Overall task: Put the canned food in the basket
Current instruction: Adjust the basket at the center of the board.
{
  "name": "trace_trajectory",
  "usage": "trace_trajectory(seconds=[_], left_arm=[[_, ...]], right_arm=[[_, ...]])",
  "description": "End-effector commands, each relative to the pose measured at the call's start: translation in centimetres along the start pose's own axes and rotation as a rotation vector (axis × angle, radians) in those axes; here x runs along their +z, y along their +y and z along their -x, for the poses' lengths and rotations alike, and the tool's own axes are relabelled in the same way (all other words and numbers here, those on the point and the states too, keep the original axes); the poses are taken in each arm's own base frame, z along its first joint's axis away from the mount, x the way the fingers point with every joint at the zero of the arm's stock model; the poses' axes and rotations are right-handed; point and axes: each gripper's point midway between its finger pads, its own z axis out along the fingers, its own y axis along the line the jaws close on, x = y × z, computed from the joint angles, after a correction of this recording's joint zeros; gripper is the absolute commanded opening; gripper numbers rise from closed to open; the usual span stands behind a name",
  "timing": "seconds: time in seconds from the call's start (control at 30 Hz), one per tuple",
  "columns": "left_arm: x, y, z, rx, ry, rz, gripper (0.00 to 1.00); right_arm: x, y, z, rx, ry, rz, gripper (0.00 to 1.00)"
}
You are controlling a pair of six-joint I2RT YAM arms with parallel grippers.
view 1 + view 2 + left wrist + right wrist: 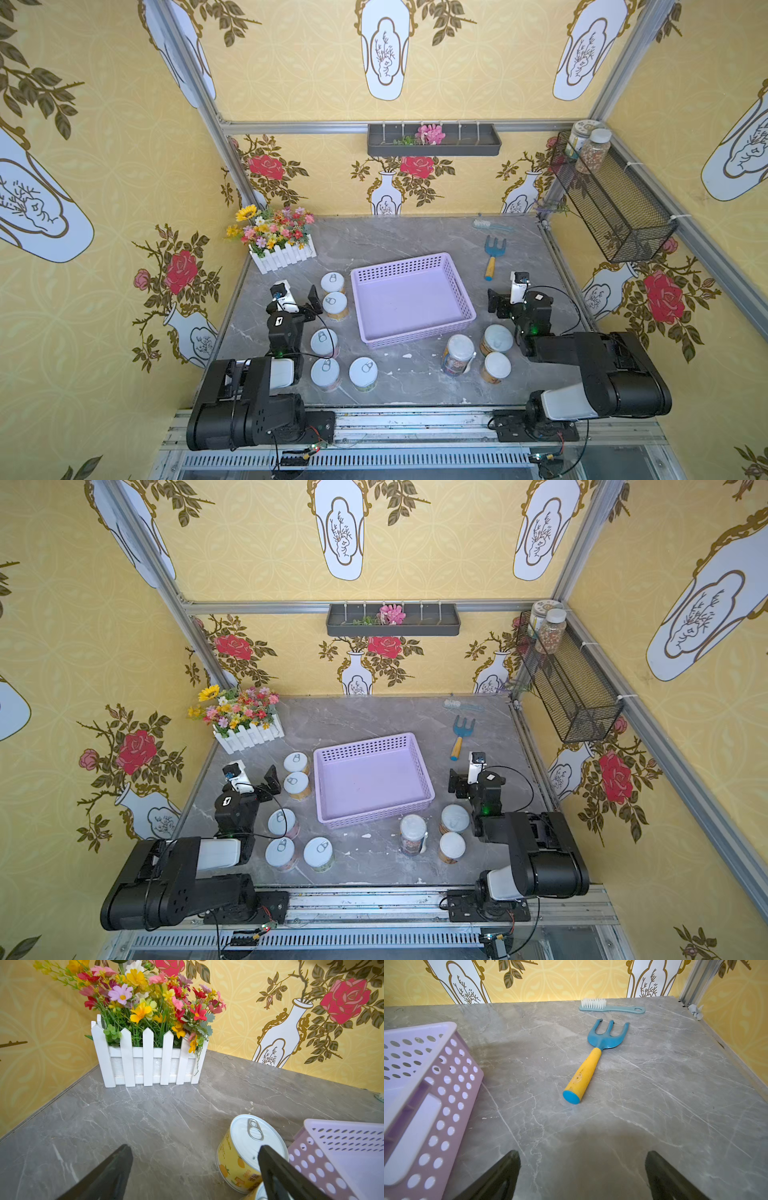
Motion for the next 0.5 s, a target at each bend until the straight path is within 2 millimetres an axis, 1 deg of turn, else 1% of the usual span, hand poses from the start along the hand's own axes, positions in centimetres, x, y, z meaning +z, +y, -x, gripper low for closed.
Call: trace_trajectory(seconds=[0.0, 0.47], left_arm=[[-0.03, -0.19, 0.42, 0.002, -0.018, -0.009, 1.0], [-0.03, -0.17, 0.36, 0.001, -0.016, -0.008, 1.0]], right_arm=[[-0.09, 0.17, 0.49, 0.003, -0.023, 0.009, 0.97], [-0.06, 0.06, 0.39, 0.005, -0.016, 0.004, 0.97]])
